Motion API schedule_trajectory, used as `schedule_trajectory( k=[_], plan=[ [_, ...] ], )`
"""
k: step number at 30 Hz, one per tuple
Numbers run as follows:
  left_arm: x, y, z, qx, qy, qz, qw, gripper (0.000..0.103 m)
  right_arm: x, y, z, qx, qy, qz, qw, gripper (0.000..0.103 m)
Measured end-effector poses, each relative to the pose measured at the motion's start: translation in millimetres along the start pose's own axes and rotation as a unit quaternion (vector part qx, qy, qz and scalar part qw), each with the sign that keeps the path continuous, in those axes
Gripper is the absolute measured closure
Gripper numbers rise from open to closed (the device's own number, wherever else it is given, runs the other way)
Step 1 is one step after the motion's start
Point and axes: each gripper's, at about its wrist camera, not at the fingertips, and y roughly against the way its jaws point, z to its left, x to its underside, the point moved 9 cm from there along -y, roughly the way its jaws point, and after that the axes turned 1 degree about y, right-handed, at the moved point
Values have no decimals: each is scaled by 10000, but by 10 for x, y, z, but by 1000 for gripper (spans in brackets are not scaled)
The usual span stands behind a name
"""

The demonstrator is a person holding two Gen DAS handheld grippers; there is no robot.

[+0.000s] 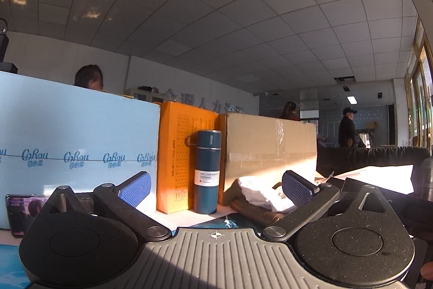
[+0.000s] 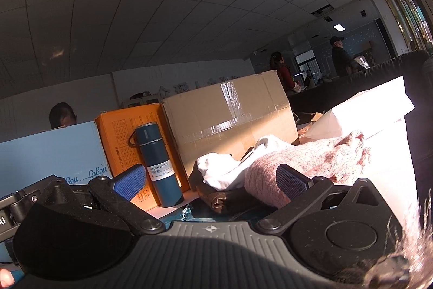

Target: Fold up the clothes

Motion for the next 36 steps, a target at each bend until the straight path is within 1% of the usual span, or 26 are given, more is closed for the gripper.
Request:
schedule_trajectory(
  k=[4, 7, 10, 15, 18, 20, 22, 23, 24, 27, 28, 30, 31, 32, 33, 34, 35, 36],
  plan=[
    [-23, 117, -13, 45, 44, 51, 10000, 0, 17, 100, 149, -297, 59, 57, 9995, 0],
    [-44, 202, 40, -24, 39, 109, 9999, 0, 45, 151, 238, -521, 41, 185, 9985, 0],
    [-106, 340, 187, -294, -14, 32, 9996, 0, 91, 192, 349, -845, -9, 359, 9958, 0],
    [-215, 626, 595, -906, -50, -19, 9959, 0, 152, 223, 644, -1533, -170, 650, 9859, 0],
    [-300, 846, 924, -1292, -90, -78, 9916, 0, 192, 217, 912, -1990, -186, 882, 9758, 0],
    [-363, 1012, 1166, -1623, -182, -138, 9865, 0, 212, 228, 1123, -2335, -176, 1049, 9665, 0],
    [-421, 1178, 1455, -2098, -278, -227, 9771, 0, 280, 231, 1395, -2665, -139, 1297, 9550, 0],
    [-454, 1302, 1675, -2493, -314, -287, 9675, 0, 323, 232, 1542, -2826, -115, 1437, 9483, 0],
    [-477, 1396, 1857, -2791, -286, -313, 9593, 0, 365, 235, 1688, -2985, -92, 1575, 9413, 0],
    [-527, 1759, 2488, -3621, 81, -442, 9310, 0, 489, 250, 2120, -3454, -20, 1986, 9172, 0],
    [-524, 1963, 2745, -3991, 326, -577, 9145, 0, 529, 258, 2262, -3607, 3, 2121, 9082, 0],
    [-443, 2299, 3178, -4537, 969, -666, 8834, 0, 607, 277, 2542, -3907, 51, 2388, 8890, 0],
    [-369, 2479, 3375, -4656, 1398, -693, 8712, 0, 645, 288, 2680, -4055, 75, 2520, 8787, 0],
    [-292, 2656, 3566, -4763, 1822, -718, 8572, 0, 682, 300, 2817, -4200, 98, 2650, 8679, 0],
    [-205, 2760, 3685, -4806, 2193, -723, 8460, 0, 718, 313, 2952, -4343, 122, 2779, 8567, 0],
    [-118, 2864, 3801, -4841, 2561, -727, 8335, 1, 787, 305, 3082, -4453, 107, 2969, 8447, 0],
    [-32, 2964, 3912, -4870, 2917, -728, 8201, 1, 909, 266, 3216, -4523, 8, 3259, 8302, 0],
    [20, 2998, 3956, -4893, 3046, -673, 8144, 1, 1060, 226, 3368, -4576, -165, 3598, 8129, 0]
  ],
)
